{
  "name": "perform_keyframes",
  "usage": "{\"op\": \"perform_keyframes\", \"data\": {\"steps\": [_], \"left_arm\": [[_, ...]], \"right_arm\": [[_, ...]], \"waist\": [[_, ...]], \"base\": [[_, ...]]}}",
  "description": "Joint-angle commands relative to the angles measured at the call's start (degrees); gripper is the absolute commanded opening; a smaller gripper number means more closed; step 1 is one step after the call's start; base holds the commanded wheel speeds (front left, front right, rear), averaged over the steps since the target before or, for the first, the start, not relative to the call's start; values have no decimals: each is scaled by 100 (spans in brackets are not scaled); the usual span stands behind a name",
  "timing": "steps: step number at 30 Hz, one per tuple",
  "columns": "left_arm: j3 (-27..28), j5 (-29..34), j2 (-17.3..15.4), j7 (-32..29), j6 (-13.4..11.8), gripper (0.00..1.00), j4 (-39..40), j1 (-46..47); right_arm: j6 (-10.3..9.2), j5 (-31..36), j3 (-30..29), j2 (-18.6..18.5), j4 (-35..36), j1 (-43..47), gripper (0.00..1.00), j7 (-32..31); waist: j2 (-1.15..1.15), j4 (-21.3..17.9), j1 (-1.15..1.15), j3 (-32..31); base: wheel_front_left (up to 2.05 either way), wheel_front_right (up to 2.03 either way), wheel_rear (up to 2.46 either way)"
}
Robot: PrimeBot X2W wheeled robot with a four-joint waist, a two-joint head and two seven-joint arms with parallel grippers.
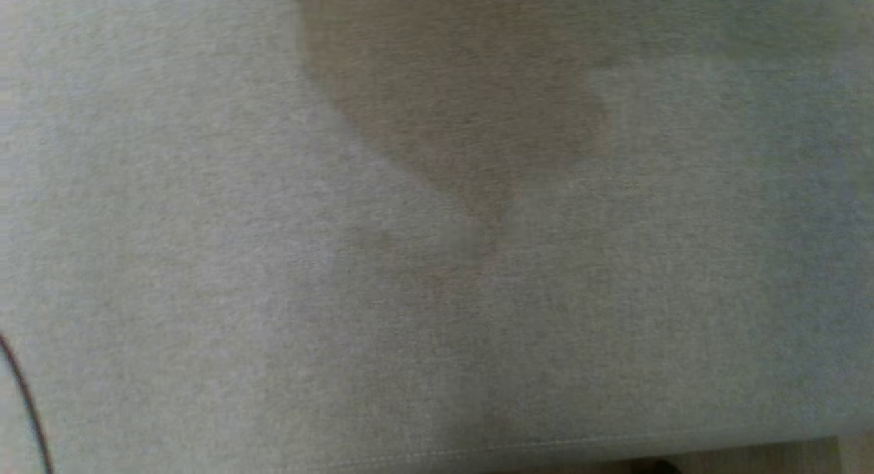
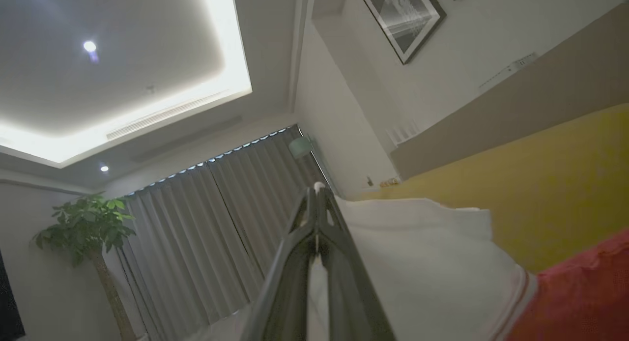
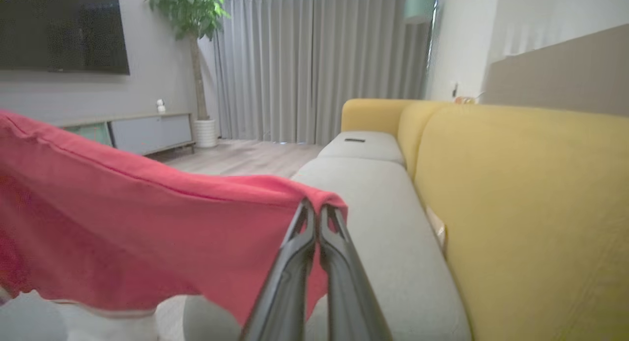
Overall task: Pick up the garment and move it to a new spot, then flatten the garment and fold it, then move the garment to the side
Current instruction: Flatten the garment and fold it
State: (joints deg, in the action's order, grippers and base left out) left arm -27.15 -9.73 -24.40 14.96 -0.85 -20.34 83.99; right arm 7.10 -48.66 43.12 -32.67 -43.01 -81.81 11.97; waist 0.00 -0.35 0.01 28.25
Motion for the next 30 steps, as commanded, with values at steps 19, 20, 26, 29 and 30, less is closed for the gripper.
{"op": "perform_keyframes", "data": {"steps": [19, 20, 26, 29, 30], "left_arm": [[807, 133, 194, 4, 438, 0, 1985, -6859], [798, 182, 207, 4, 426, 0, 2016, -7103], [834, 296, 366, 4, 337, 0, 2131, -8171], [883, 290, 450, 4, 325, 0, 2188, -8553], [880, 303, 468, 4, 329, 0, 2212, -8676]], "right_arm": [[39, -1444, 1208, -1304, 1334, 4204, 0, 282], [39, -1505, 1219, -1351, 1410, 4425, 0, 283], [39, -1658, 1087, -1509, 1813, 5379, 0, 288], [39, -1647, 990, -1569, 1950, 5767, 0, 257], [39, -1646, 950, -1589, 1986, 5895, 0, 244]], "waist": [[0, 271, -1, -1577], [0, 265, -1, -1652], [0, 201, -1, -1995], [0, 184, -1, -2097], [0, 184, -1, -2126]], "base": [[0, 0, 0], [0, 0, 0], [0, 0, 0], [0, 0, 0], [0, 0, 0]]}}
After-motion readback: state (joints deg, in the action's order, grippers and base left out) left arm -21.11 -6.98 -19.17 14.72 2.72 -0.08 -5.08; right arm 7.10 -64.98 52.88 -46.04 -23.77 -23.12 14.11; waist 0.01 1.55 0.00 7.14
